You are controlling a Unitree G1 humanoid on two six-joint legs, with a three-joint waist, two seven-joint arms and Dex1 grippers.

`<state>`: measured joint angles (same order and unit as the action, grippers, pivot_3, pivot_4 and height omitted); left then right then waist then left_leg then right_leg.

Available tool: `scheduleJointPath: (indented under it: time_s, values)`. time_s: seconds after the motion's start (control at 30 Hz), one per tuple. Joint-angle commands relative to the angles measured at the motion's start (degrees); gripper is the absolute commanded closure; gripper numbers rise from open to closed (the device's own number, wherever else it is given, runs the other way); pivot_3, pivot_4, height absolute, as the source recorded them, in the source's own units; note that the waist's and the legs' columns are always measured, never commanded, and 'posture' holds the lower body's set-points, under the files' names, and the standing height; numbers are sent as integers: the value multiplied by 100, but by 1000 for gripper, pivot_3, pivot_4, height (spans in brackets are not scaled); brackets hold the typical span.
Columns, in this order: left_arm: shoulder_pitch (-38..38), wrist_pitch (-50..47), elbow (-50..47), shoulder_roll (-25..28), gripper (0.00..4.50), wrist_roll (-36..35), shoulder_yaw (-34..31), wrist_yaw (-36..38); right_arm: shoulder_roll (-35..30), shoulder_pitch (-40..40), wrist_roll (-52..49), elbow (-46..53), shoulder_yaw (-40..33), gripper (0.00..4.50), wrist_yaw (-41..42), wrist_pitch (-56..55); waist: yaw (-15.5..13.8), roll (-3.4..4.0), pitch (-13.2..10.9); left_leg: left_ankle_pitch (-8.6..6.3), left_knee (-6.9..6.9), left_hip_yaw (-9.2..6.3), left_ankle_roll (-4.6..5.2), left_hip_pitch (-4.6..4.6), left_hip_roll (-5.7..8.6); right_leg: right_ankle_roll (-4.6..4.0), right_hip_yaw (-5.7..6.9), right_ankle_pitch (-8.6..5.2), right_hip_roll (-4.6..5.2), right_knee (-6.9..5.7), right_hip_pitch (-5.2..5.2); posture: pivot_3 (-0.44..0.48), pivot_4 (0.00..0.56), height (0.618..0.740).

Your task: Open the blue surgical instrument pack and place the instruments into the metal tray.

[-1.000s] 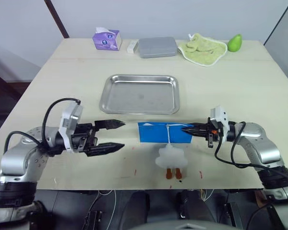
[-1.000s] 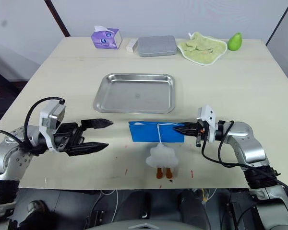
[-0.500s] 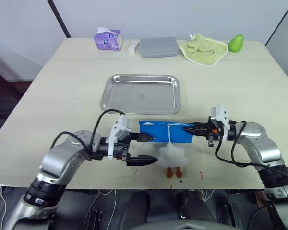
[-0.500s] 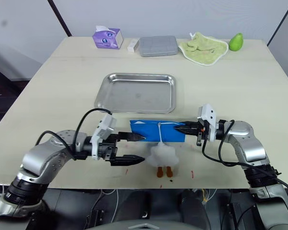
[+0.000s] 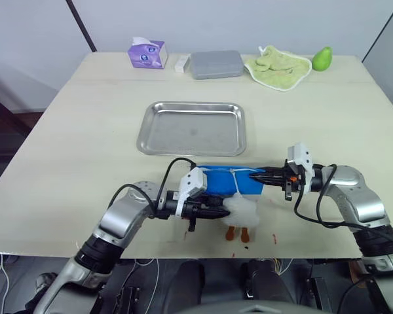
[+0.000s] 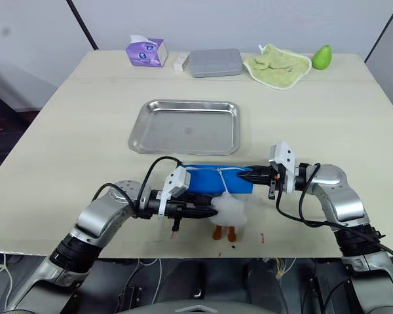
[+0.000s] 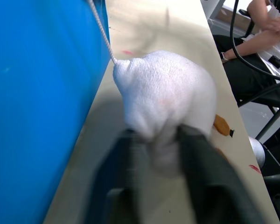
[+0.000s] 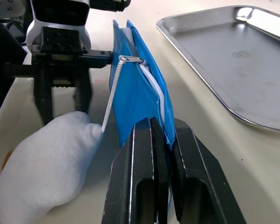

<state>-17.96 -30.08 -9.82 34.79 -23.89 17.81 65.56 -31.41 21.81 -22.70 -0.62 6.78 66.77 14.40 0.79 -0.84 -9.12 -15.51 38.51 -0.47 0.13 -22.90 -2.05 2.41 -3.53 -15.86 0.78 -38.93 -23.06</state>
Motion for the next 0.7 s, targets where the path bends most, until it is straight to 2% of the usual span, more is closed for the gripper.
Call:
scheduleJointPath:
  time_s: [0.03,0.37,0.47,0.7]
  values:
    - [-15,53,-110,-33,4435,-89,-89,101,-51,11,26,173,-48,4500,-35,-18,-3,0,0,0,0,-1,0,0,0,0,0,0,1,0,0,0,150,740]
    - [108,354,-485,222,4435,-773,-838,773,-50,-6,59,115,-51,4500,-63,-95,3,0,0,0,0,-5,0,0,-2,0,0,0,1,0,0,0,150,740]
    - [-80,19,-765,306,4435,-1315,-1312,716,-71,-28,70,82,-67,4500,-56,-130,1,0,0,0,0,-5,0,0,-3,0,0,0,2,1,0,0,150,740]
    - [-516,-470,-310,610,4435,-1952,-2280,520,-89,-79,54,60,-114,4500,-54,-166,9,-1,-1,0,1,-8,0,0,-2,1,0,0,1,1,0,0,150,740]
